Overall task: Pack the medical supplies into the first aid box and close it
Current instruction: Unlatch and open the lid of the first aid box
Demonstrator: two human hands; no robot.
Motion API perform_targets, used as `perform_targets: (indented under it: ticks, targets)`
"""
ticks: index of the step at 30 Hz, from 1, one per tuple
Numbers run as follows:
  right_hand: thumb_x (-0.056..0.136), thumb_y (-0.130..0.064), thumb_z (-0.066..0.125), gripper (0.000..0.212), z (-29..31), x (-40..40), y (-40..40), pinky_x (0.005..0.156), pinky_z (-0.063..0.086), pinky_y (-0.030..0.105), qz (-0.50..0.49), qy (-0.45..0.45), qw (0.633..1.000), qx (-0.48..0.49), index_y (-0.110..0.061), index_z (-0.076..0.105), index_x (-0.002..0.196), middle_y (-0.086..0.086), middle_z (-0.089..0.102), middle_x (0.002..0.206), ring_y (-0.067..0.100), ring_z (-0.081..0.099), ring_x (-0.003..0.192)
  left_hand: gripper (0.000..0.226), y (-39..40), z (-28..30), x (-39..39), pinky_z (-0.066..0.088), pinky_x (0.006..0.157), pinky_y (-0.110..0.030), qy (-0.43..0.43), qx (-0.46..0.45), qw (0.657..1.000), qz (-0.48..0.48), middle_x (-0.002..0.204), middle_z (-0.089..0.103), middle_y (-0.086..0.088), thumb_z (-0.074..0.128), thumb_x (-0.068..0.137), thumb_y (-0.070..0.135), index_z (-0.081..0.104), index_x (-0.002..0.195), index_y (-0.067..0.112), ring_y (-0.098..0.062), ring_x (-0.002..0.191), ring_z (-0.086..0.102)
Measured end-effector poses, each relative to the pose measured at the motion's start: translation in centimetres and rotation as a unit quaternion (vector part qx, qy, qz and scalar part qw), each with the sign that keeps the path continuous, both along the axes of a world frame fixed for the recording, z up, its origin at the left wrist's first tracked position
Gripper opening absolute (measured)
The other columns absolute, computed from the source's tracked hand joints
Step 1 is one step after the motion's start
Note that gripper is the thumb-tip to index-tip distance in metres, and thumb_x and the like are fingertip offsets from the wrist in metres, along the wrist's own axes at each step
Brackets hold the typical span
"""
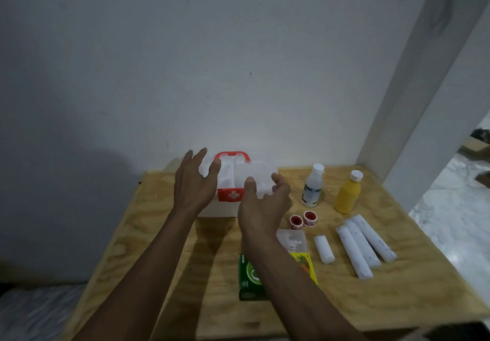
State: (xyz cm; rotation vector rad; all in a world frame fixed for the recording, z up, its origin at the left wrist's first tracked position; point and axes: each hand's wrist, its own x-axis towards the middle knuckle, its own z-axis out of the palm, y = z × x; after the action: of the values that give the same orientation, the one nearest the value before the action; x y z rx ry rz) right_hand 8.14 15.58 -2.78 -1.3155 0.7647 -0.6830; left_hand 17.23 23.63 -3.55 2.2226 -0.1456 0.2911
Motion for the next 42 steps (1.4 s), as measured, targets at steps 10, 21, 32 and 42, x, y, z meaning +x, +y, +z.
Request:
perform_targets:
  ticks: [10,21,32,42]
  targets:
    - [0.087,-0.014,0.071,0.057,-0.2,2.9,3.1,0.084,0.059,0.038,-0.092,0.015,0.979,0.182,-0.033,0.033,0.125,0.008,0.032,0.142,0.031,0.054,0.117,0.055,0.0,-0.8,0.4,0.027,0.115,-0.046,-0.010,-0.009,1.000,0.005,0.160,0.028,0.001,0.051,0.094,0.052,0.046,0.143,0.027,-0.025,0.145,0.029]
    - [0.085,-0.021,0.074,0.040,-2.5,2.5,2.6,0.078,0.060,0.032,-0.073,-0.039,0.990,0.115,-0.033,0.045,0.109,0.003,0.053,0.117,0.022,0.060,0.104,0.056,0.0,-1.1,0.8,0.031,0.113,-0.047,-0.011,-0.010,1.000,0.010,0.160,0.028,0.001,0.051,0.093,0.052,0.047,0.143,0.027,-0.026,0.145,0.030]
    - [0.086,-0.023,0.073,0.018,-2.6,0.7,1.2,0.074,0.050,0.012,0.028,-0.065,0.988,-0.134,-0.029,0.062,0.099,-0.010,0.060,0.104,0.001,0.058,0.092,0.056,0.3,-0.9,0.6,0.029,0.113,-0.047,-0.005,-0.014,1.000,-0.001,0.160,0.028,0.000,0.051,0.093,0.052,0.047,0.143,0.027,-0.026,0.144,0.030]
    - [0.082,-0.017,0.077,0.020,-3.1,0.8,-4.5,0.073,0.051,0.026,0.167,-0.072,0.843,-0.506,-0.008,0.074,0.100,0.007,0.068,0.096,0.018,0.062,0.086,0.057,0.4,-1.1,0.7,0.031,0.113,-0.052,-0.001,-0.025,1.000,-0.012,0.160,0.027,0.001,0.050,0.092,0.055,0.047,0.142,0.029,-0.027,0.145,0.029]
